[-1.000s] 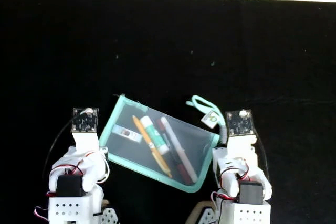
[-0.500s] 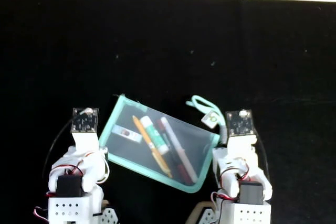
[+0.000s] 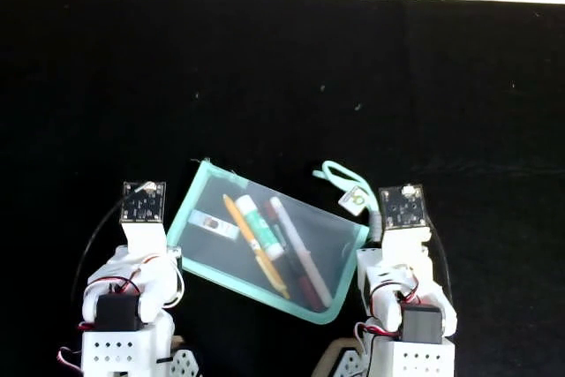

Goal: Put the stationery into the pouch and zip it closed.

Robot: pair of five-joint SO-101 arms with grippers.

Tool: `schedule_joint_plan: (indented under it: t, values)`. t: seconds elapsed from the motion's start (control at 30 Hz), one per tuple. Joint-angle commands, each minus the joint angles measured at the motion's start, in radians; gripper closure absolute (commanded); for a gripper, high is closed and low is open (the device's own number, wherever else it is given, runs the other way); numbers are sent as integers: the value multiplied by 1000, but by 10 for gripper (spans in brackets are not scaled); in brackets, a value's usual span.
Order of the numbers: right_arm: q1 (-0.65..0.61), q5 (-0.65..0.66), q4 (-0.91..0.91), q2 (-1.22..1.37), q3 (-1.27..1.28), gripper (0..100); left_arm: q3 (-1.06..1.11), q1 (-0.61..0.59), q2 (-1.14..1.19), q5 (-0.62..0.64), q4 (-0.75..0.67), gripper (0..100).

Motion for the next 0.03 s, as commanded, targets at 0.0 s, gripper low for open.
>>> schedule_joint_plan:
  t: [0.0]
  values:
    - [7, 8, 4, 1, 145, 992, 15, -10, -4, 9, 8, 993]
